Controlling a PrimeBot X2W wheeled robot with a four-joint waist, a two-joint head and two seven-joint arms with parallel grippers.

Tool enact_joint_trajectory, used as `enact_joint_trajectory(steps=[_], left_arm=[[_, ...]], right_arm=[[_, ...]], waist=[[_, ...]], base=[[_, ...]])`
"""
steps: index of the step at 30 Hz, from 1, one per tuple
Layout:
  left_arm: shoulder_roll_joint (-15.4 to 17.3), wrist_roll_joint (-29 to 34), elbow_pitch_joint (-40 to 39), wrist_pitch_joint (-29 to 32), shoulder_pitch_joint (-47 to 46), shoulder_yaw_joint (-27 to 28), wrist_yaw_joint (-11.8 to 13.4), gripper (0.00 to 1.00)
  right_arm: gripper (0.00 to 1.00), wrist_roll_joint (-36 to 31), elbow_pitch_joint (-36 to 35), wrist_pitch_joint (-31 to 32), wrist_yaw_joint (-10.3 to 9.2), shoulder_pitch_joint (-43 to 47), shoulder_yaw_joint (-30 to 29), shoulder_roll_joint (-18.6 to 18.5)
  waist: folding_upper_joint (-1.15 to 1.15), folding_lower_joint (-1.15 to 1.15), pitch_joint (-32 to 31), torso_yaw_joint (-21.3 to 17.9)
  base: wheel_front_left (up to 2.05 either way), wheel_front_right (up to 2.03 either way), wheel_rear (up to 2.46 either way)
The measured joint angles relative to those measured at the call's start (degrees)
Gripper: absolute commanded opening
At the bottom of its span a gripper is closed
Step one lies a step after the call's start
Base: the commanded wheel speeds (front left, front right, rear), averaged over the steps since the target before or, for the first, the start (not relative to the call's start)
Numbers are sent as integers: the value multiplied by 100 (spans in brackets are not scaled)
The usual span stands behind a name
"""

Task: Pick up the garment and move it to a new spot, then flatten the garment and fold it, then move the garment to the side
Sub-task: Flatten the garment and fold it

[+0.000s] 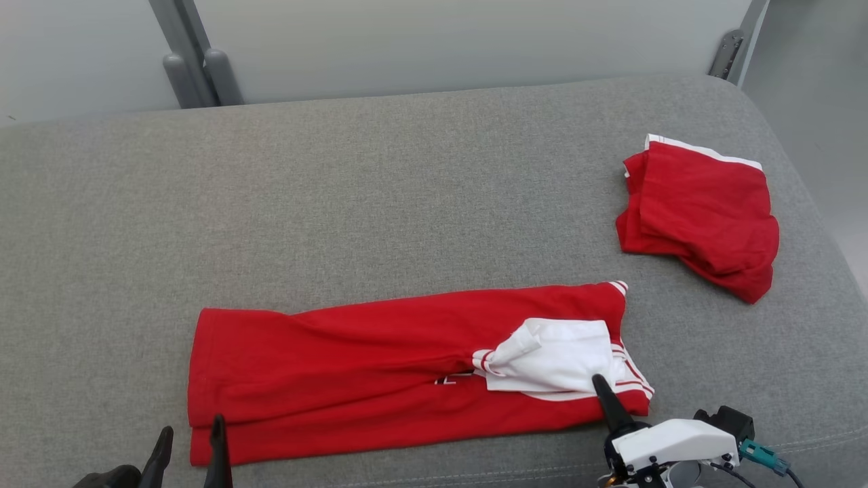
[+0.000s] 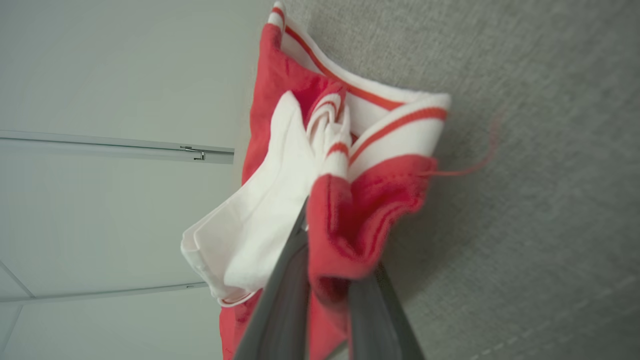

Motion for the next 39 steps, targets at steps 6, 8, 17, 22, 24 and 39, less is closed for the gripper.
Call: enact_joint_trajectory(steps=[6,8,17,22,24,39], left_arm=[[-48,-3,73,-23,0,7,0,100],[-69,-12,82,-71,0,10,0,100],[-187,-97,143,-175,0,97,0,100],[-226,-104,208,-216,0,94,0,100],[-244,-127,219,-244,0,93,0,100],[-408,-354,280,-368,-388,-23,-104,100]], right_arm=[[0,-133,105,-12,0,-52,-1,-74],[0,-171,108,-12,0,-52,1,-160],[0,-706,70,-35,0,-64,59,-827],[0,-998,-36,-37,0,-81,78,-1113],[0,-1063,-85,-55,0,-86,27,-1211],[0,-3433,-1573,-88,1,-516,564,-1925]], waist=[[0,0,-50,-7],[0,0,-79,-18],[0,0,-122,-147],[0,0,-130,-201],[0,0,-139,-219],[0,0,4,-24]], base=[[0,0,0],[0,0,0],[0,0,0],[0,0,0],[0,0,0],[0,0,0]])
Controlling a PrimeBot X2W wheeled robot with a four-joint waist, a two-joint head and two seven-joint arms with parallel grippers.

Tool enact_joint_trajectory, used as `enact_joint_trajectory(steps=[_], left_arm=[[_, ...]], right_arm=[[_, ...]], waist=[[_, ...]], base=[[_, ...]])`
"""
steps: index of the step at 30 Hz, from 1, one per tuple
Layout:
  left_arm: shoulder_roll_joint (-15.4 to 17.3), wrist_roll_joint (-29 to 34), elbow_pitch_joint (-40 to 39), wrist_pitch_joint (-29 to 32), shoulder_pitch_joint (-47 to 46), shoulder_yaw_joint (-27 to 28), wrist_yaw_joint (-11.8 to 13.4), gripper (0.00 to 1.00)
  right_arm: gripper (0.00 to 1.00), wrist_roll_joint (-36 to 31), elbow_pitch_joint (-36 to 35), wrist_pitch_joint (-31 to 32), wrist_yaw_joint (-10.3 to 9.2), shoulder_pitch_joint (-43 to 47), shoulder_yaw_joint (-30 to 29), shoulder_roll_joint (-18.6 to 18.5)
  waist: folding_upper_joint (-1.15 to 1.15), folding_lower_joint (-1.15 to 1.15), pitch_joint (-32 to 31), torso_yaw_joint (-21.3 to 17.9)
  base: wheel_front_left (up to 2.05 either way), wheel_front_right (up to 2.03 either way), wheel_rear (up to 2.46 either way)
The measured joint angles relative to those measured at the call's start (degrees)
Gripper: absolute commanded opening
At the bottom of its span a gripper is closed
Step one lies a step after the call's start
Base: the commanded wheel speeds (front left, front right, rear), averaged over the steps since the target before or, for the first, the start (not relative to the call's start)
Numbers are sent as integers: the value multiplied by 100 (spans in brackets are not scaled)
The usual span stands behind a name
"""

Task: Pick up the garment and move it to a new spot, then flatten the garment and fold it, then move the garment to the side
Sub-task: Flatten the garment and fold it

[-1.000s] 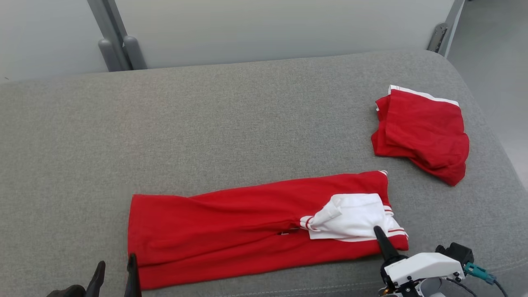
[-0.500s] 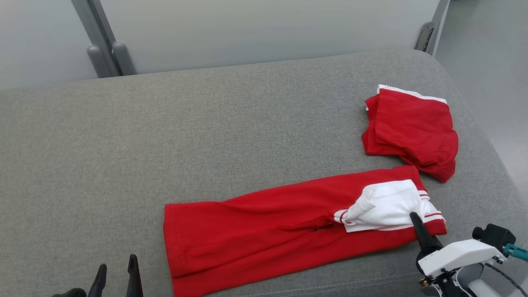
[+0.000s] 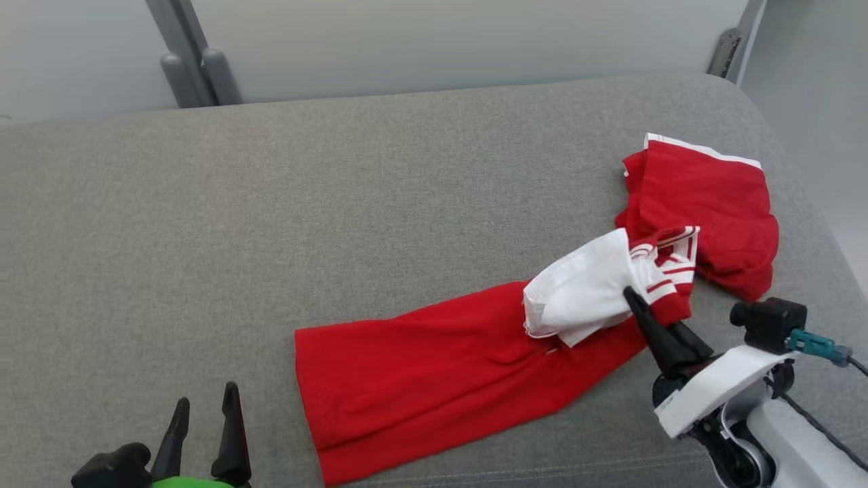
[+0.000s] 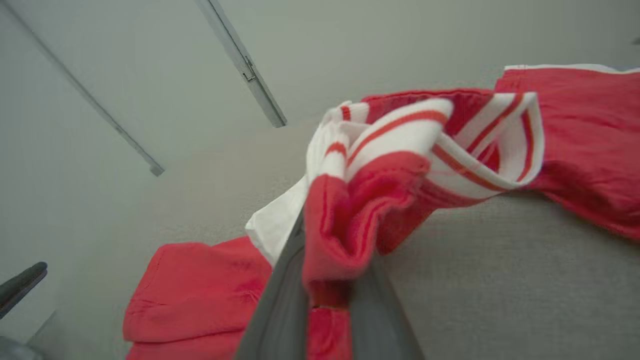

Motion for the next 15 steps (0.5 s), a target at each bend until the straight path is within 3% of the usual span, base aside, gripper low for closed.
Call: enact_joint_trajectory(steps=[6,15], left_arm=[[-40,-54,113,-16,-207,7,-15,100],[-134,-162,335,-112,-385,3,-62,100]], right_arm=[[0,-432,-375,123,0,-8,641,-152],[0,-592,-684,860,0,-94,1254,-299]], waist=[[0,0,50,248],[0,0,56,669]], base=[[0,0,0],[0,0,0]])
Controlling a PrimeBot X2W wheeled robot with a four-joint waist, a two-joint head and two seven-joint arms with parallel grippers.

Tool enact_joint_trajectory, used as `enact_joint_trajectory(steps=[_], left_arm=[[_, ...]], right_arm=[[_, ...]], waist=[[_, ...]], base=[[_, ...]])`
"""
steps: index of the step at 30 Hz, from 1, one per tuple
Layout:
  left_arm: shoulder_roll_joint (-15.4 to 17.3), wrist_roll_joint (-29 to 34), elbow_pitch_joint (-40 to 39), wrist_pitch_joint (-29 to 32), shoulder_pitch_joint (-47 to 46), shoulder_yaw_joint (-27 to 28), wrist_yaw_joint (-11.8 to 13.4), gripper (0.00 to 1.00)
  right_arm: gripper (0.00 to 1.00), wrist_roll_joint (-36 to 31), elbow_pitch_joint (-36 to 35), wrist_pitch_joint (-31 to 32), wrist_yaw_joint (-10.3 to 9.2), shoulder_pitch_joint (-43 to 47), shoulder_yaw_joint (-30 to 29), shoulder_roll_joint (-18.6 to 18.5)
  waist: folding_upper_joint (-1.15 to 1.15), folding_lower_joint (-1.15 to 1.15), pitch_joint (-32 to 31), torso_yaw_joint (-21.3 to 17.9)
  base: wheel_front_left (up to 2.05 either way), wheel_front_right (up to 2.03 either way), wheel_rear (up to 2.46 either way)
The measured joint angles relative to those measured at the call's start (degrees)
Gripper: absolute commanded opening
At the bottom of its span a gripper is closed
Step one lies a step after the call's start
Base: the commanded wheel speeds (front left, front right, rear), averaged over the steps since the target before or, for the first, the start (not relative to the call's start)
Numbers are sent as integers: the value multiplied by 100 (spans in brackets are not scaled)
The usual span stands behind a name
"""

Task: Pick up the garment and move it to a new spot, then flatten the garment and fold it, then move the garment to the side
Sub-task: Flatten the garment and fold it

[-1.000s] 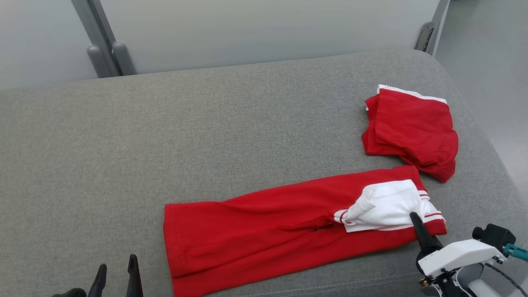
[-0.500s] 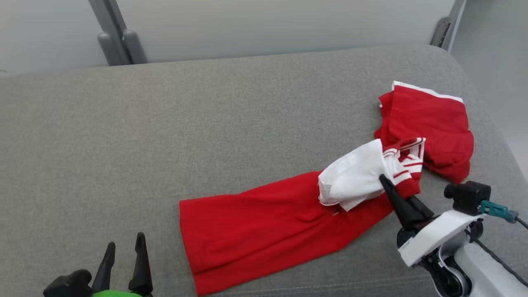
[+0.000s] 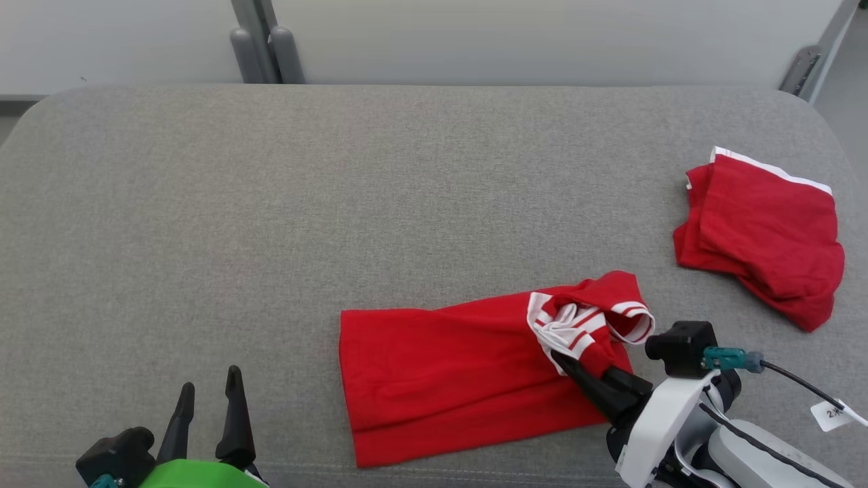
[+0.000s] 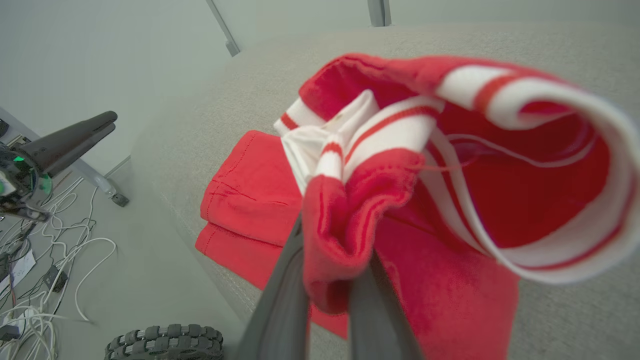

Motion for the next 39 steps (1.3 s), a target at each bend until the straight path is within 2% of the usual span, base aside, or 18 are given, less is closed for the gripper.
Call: enact_joint_trajectory(steps=[6,9,13,26,39], left_arm=[[-40,-40,183,-47,-18,-96,-97,100],[-53,-43,222,-66,-22,-135,-126,100],[-69,-101,278,-98,-83,-178,-141,100],[-159,-248,456,-201,-504,-309,-248,100],[-185,-363,527,-300,-734,-304,-300,100]], right_arm=[[11,9,-282,677,1,-324,426,-283],[5,37,-432,998,0,-534,517,-433],[0,286,-584,1382,0,-786,543,-453],[0,644,-904,2252,0,-1148,1016,-446],[0,632,-891,2562,-1,-1443,964,-423]], waist=[[0,0,-30,284],[0,0,-42,427],[0,0,-31,615],[0,0,193,1148],[0,0,577,1209]], base=[[0,0,0],[0,0,0],[0,0,0],[0,0,0],[0,0,0]])
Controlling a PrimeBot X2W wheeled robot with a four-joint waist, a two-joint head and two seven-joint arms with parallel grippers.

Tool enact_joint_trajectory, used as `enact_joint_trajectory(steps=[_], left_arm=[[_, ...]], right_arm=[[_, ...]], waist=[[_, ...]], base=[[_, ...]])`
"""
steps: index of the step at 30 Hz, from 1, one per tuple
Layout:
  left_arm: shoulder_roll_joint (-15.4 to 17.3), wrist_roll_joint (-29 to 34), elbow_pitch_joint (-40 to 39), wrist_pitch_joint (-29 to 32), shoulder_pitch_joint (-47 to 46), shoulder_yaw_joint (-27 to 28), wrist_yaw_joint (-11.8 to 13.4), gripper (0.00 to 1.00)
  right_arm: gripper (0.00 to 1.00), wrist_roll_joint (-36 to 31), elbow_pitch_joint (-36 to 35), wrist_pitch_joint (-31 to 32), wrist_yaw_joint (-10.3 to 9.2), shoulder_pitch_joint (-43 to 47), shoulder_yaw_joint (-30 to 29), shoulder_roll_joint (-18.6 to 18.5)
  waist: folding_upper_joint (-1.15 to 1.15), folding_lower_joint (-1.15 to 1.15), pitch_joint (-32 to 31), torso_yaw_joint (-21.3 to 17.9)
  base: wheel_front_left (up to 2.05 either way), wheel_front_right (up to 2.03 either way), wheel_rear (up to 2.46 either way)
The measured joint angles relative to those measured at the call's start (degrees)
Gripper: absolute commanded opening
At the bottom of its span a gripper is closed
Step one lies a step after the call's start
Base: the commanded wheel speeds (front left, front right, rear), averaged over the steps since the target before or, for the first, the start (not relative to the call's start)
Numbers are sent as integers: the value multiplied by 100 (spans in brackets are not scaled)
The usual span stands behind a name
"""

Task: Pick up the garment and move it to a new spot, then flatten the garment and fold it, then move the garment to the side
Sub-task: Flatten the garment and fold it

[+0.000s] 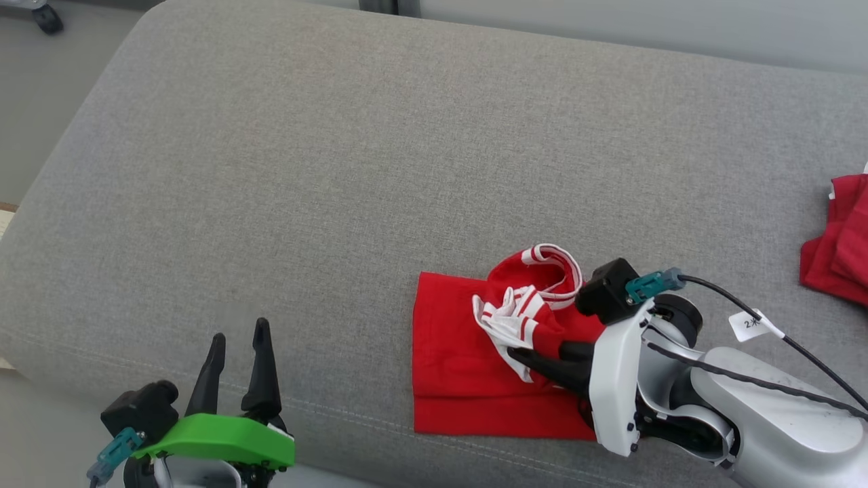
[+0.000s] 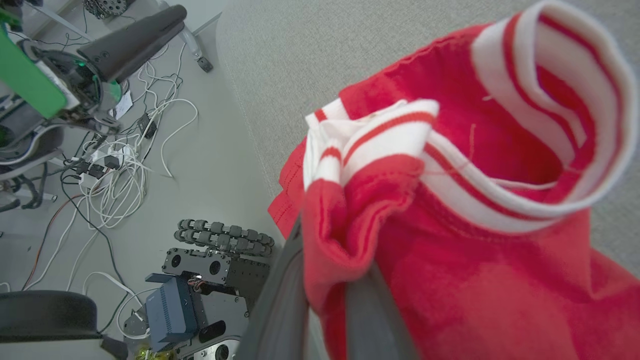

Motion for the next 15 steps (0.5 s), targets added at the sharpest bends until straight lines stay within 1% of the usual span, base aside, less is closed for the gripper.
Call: enact_joint_trajectory(steps=[5,15], left_arm=[[-15,-15,78,-44,-207,-42,-19,100],[-19,-16,271,-52,-230,-41,-45,100]], right_arm=[[0,-31,121,105,0,-26,119,0],[0,-64,199,130,0,-25,330,155]], waist=[[0,0,105,17],[0,0,24,25]], base=[[0,0,0],[0,0,0]])
